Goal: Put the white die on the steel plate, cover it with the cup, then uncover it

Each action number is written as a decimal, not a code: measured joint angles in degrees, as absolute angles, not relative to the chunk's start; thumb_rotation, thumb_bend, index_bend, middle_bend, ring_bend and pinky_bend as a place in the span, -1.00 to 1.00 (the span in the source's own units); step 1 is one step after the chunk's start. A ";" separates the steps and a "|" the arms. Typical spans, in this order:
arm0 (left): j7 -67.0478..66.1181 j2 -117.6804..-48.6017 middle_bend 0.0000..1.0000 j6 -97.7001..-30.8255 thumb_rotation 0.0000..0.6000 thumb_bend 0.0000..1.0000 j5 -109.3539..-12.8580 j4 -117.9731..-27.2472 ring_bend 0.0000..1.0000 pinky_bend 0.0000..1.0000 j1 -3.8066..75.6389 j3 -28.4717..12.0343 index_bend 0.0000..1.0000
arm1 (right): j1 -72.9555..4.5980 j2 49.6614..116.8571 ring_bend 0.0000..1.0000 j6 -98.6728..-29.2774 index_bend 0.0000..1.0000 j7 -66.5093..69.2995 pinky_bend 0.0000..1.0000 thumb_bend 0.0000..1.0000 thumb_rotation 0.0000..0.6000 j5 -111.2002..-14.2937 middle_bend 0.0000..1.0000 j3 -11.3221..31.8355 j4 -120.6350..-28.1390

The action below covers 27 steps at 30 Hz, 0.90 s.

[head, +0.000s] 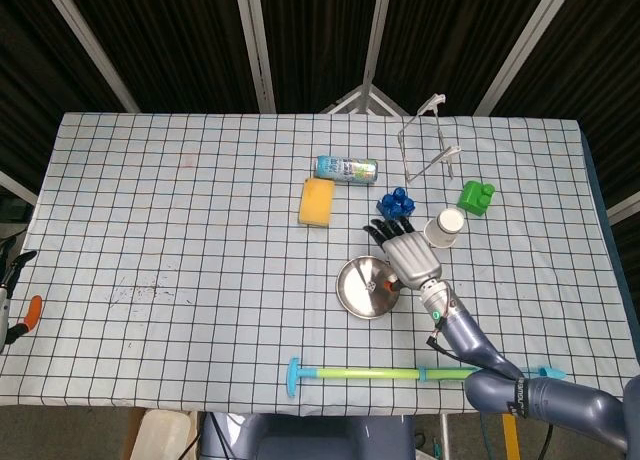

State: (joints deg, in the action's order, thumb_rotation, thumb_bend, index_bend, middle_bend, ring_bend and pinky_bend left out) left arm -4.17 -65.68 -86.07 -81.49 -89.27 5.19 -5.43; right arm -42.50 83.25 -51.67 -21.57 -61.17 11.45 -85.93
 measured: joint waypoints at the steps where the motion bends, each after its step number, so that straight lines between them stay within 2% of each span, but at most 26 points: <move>1: -4.24 -65.67 -1.00 -86.05 1.00 0.19 -81.49 -89.32 -1.00 -0.93 5.18 -5.41 -0.67 | -42.37 82.29 -0.77 -51.60 -0.77 -21.51 -0.91 -0.66 1.00 -60.58 -0.79 11.61 -86.08; 13: -5.53 -65.60 -1.00 -86.72 1.00 0.19 -80.83 -90.16 -1.00 -0.93 4.74 -5.52 -0.67 | -43.34 78.91 -0.76 -46.14 -0.71 -22.17 -0.91 -0.66 1.00 -51.76 -0.77 11.69 -79.64; 27: -5.28 -65.42 -1.00 -87.36 1.00 0.19 -80.05 -90.06 -1.00 -0.93 4.37 -6.12 -0.66 | -46.13 80.77 -0.64 -41.31 -0.45 -21.55 -0.91 -0.60 1.00 -47.65 -0.35 11.77 -69.36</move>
State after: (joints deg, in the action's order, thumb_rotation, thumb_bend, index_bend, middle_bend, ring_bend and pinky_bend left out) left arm -5.28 -65.42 -87.36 -80.05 -90.06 4.37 -6.12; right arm -46.13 80.77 -41.31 -21.55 -47.65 11.77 -69.36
